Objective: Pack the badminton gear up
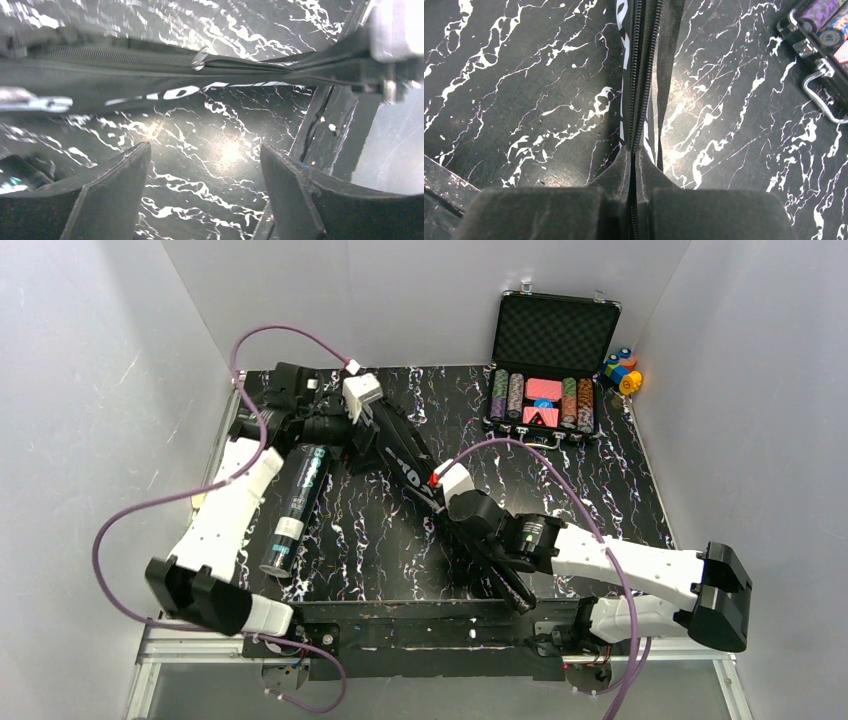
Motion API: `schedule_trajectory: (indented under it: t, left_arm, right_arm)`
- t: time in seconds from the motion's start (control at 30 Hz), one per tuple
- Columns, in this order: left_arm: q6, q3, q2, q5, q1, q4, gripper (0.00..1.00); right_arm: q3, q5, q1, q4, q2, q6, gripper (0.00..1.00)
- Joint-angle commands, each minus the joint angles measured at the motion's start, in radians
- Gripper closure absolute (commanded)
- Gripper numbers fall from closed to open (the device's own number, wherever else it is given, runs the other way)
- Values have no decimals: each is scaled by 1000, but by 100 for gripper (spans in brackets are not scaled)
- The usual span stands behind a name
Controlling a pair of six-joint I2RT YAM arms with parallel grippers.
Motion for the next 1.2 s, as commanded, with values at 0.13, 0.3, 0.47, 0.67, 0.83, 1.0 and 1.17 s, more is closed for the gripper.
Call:
schedule_trajectory:
  t: [0.13, 0.3, 0.47, 0.67, 0.83, 1.0, 1.17]
  left_arm:
    - [701, -119, -212, 197, -14, 13, 3]
    - [940, -160, -159, 159, -33, -16, 2]
    - [1023, -206, -101, 97, -77, 66, 5]
    - [1083, -169, -11, 45, -96, 60, 15]
    - [1133, -141, 29, 13, -107, 26, 29]
    - [1121, -119, 57, 4, -108, 51, 35]
    - [1115, -97, 72, 13, -116, 63, 32]
  right_arm:
    - [-52, -27, 11, 190, -106, -209, 99]
    - [-68, -6, 32, 203, -128, -282, 99]
    - [-99, 61, 88, 246, -150, -359, 99]
    - [-112, 105, 119, 241, -163, -401, 99]
    - [-119, 117, 131, 240, -167, -425, 99]
    - [-132, 126, 143, 243, -164, -438, 99]
    - [-138, 149, 166, 243, -162, -450, 99]
